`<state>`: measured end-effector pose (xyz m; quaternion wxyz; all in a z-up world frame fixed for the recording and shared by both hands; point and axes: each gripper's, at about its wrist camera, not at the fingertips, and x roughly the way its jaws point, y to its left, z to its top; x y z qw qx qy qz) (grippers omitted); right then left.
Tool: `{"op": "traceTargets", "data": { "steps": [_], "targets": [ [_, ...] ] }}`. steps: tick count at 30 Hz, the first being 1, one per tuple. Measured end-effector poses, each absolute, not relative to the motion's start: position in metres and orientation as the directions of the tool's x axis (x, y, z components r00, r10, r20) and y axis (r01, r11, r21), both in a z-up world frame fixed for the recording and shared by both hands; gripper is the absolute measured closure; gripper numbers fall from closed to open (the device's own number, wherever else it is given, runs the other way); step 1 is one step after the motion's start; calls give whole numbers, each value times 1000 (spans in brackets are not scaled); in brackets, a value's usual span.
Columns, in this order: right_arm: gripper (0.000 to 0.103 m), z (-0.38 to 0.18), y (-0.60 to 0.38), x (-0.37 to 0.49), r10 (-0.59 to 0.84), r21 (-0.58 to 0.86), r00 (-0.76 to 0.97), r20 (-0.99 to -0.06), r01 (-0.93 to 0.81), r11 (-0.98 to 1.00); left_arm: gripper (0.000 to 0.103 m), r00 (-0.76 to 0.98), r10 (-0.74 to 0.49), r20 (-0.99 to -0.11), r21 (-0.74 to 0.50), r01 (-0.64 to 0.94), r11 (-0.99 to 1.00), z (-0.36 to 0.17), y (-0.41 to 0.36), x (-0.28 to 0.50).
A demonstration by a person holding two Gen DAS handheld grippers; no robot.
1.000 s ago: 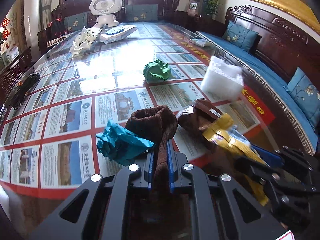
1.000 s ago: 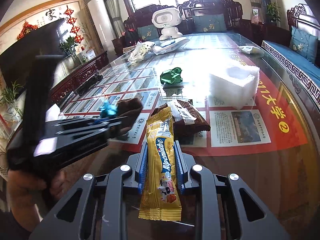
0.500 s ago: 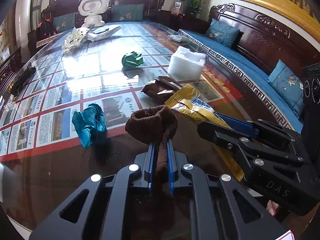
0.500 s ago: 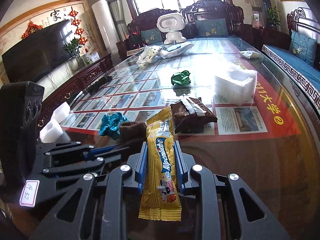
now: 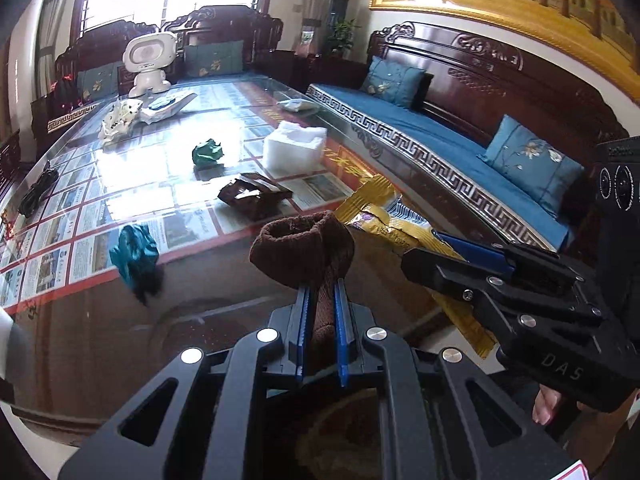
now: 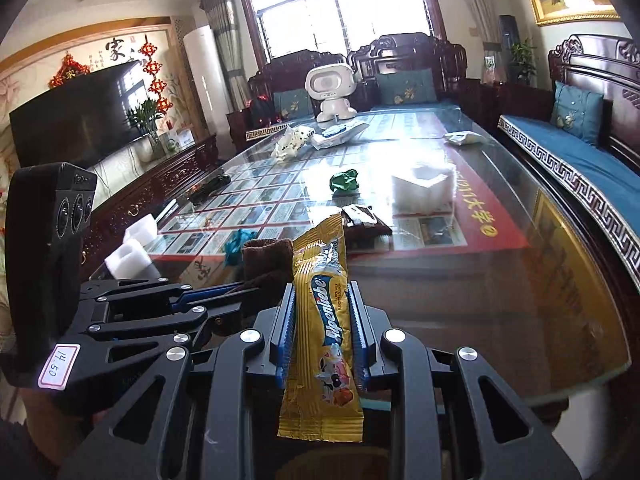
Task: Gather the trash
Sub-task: 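Carry the brown sock and yellow wrapper down over the yellow bin with both tools, then open the right tool to drop the wrapper while the left tool releases the sock into the bin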
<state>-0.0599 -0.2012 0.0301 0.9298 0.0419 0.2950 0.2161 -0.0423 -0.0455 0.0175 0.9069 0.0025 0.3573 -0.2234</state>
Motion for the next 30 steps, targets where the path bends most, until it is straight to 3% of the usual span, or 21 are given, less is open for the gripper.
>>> {"op": "traceTargets", "data": {
  "steps": [10,21,22,23,24,30],
  "targets": [
    [78,-35,-220,-148,381,216,666,-641,-320,923,91,567,-398,-721,-116,469,876,-47,-73,-131],
    [77,-123,-216,-187,323,232,549,-771,-231,945,91,422,-376,-825,-143,489,861,-129,-78,-168],
    [67,-127,-216,-187,319,232,535,-782,-225,946,91,407,-374,-833,-146,491,859,-135,-77,-170],
    [49,-132,-215,-189,312,229,528,-790,-218,949,91,394,-375,-839,-151,494,856,-139,-77,-172],
    [44,-133,-215,-190,305,223,530,-791,-215,951,91,375,-380,-845,-162,497,852,-144,-77,-174],
    [44,-134,-225,-189,286,224,551,-784,-179,958,91,328,-393,-859,-195,501,843,-156,-78,-174]
  ]
}}
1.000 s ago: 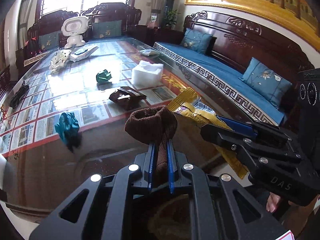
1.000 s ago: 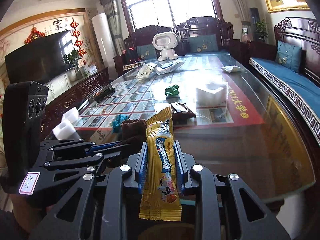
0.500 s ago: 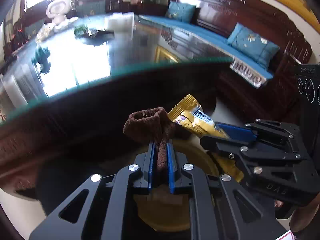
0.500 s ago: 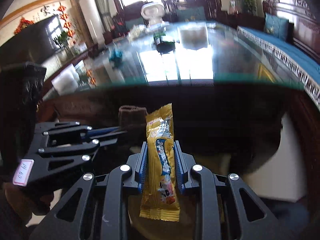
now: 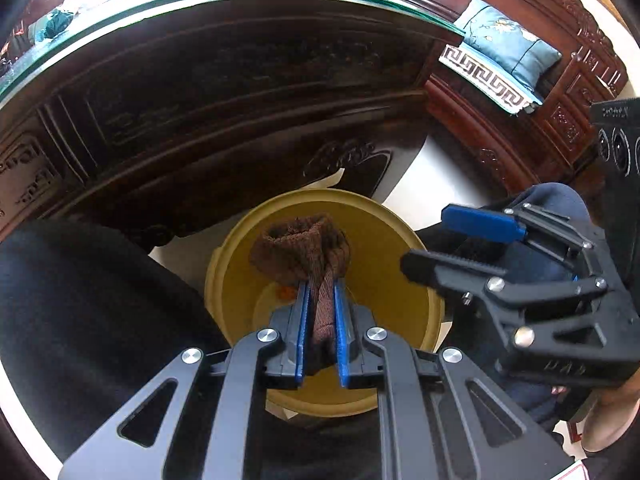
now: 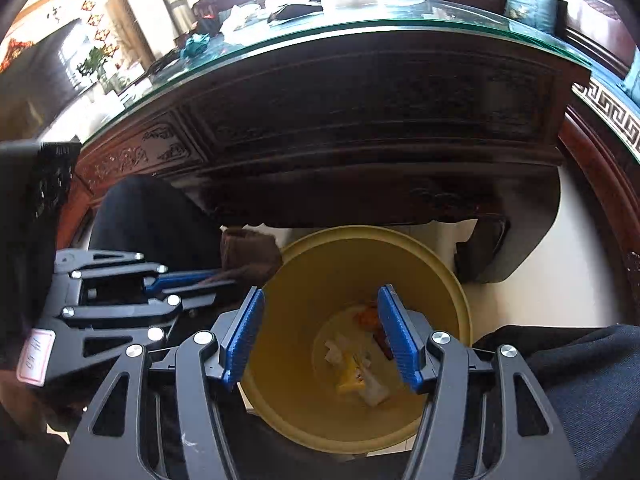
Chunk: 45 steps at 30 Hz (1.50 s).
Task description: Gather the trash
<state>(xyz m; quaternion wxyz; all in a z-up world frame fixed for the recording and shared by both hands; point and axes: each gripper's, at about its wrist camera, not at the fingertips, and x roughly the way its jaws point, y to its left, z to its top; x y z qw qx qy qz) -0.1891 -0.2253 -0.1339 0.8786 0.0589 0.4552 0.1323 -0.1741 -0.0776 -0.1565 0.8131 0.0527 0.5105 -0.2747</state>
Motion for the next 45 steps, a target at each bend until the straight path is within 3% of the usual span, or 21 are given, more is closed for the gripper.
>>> {"op": "traceTargets", "data": {
  "steps": [10,17,20,23,27,45],
  "targets": [
    [44,-129,-244,-192,285,228,580,-763,-171,959,91,336,-389,-858,-172,526,833,-150,-90,-174],
    [37,-134,-245,-196,294,244,563,-773,-163,956,89,311,-364,-878,-158,530,833,-160,-95,-178],
    [37,-134,-249,-197,285,240,566,-773,-154,958,82,293,-366,-883,-165,538,827,-164,-99,-180],
    [37,-133,-255,-198,281,244,574,-769,-143,959,62,273,-372,-887,-177,544,820,-166,-105,-181],
    [37,-132,-261,-197,277,246,584,-763,-133,960,55,274,-381,-883,-174,564,807,-165,-111,-184],
    [37,-114,-245,-185,328,259,589,-738,-201,945,54,355,-365,-861,-153,504,850,-143,-95,-165]
  ]
}}
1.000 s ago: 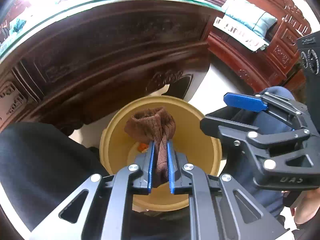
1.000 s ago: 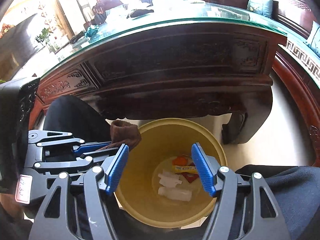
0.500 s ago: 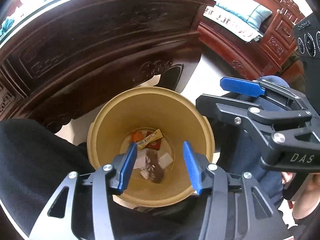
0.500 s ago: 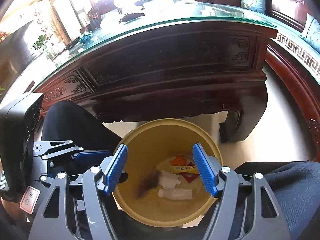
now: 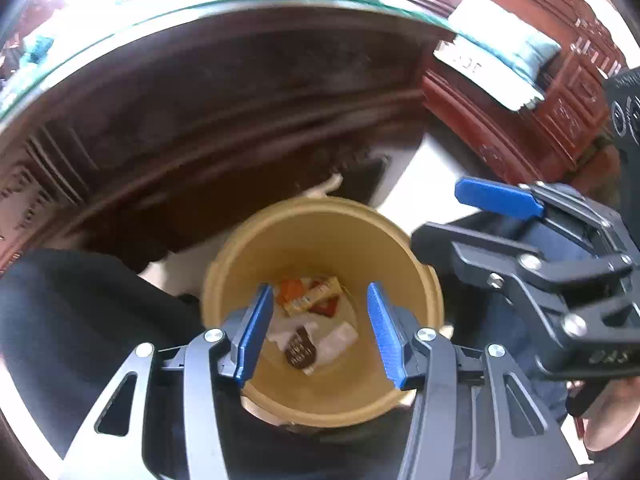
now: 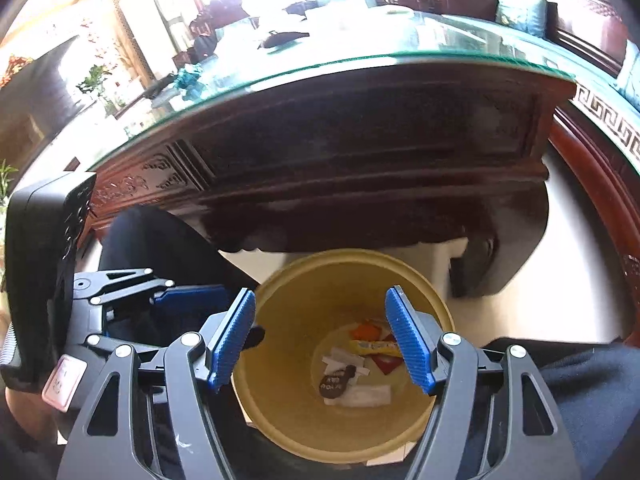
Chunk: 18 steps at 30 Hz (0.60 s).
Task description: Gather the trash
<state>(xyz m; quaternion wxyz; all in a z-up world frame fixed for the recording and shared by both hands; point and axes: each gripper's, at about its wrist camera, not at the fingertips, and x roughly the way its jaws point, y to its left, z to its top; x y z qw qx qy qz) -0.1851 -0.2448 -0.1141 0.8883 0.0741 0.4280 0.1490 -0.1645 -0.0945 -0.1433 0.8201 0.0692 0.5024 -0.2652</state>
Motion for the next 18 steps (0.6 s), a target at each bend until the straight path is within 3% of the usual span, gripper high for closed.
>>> {"op": "traceTargets", "data": {
  "steps": [9,12,18],
  "targets": [
    [30,-65,-221,-141,366,247,634,-681,-272,930,51,516,-313,-798,-96,404,910,-86,-57,-120],
    [29,-50,-209,-118,385,240,642,-663,-305,922,44,585,-266,-766,-58,350,935,-64,-43,-98],
    [29,-27,-189,-67,408,224,655,-636,-349,910,41,698,-162,-698,2,228,974,-28,-13,-38]
  ]
}}
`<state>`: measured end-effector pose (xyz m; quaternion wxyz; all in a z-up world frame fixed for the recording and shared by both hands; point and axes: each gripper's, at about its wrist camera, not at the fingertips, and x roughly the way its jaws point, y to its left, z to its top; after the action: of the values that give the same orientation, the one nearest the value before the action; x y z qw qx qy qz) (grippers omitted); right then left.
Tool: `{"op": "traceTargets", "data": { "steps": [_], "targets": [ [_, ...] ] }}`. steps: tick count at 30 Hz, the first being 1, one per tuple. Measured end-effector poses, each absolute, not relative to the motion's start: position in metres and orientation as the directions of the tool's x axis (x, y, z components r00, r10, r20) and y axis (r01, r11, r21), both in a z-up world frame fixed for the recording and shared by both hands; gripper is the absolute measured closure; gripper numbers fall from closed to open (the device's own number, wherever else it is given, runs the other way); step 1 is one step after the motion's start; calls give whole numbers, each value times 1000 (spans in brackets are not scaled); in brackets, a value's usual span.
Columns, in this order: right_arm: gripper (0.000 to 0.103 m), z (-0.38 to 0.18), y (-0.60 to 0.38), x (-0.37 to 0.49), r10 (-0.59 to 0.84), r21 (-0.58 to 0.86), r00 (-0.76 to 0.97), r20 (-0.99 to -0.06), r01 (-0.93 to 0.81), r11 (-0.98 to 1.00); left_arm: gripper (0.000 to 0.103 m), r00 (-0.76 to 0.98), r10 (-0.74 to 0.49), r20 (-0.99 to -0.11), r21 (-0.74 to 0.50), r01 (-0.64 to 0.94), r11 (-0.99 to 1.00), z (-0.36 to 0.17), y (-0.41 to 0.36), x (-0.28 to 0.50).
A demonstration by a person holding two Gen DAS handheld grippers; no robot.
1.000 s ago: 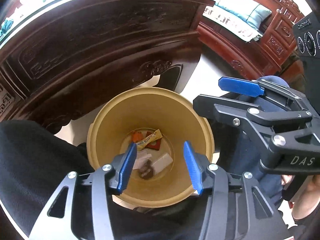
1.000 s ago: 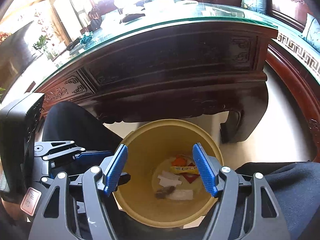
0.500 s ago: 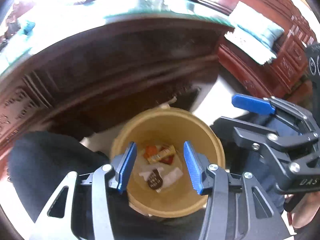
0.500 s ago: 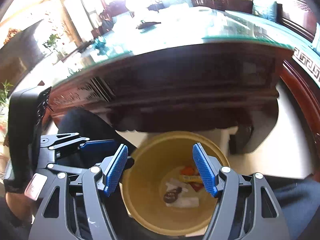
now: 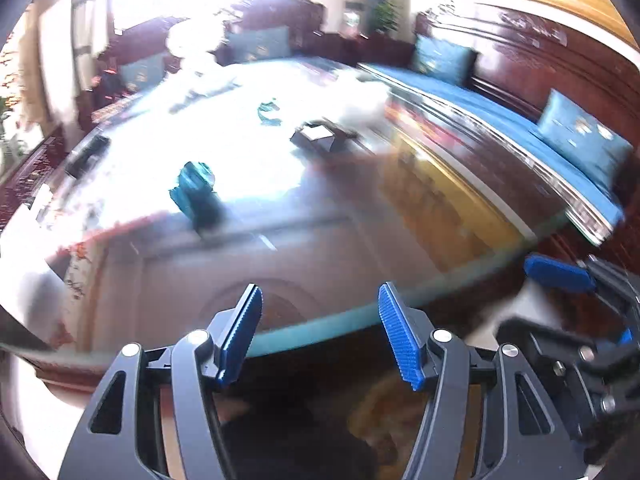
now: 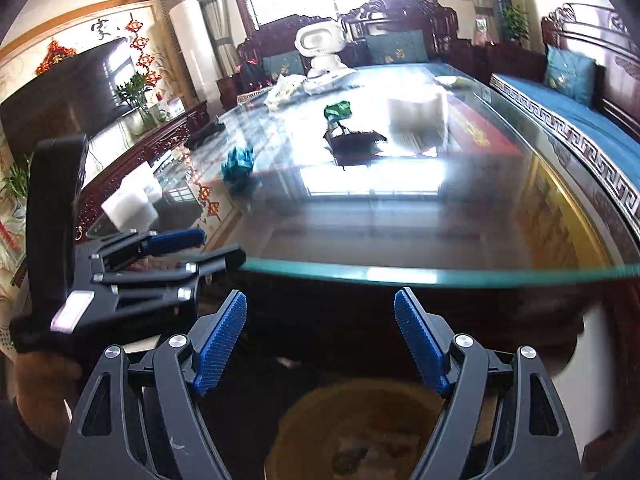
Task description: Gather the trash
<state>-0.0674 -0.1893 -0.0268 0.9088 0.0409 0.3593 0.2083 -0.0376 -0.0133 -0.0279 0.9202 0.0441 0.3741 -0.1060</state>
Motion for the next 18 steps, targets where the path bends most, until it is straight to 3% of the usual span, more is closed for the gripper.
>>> {"op": "traceTargets", "data": {
  "steps": [6,9,18],
  "targets": [
    [27,-22,-172,-14,401,207,658,-637,-355,912,35,716,-123,-687,-9,161,987,-20,7,18],
    [13,-23,-166,10,389,208,665,-638,-337,918,31,718,-95,-690,-1,130,992,-22,15,36],
    [11,-21,-155,51,421,244,666,-616,-347,905,31,719,25,-695,30,-5,1000,-27,52,93]
  ]
}}
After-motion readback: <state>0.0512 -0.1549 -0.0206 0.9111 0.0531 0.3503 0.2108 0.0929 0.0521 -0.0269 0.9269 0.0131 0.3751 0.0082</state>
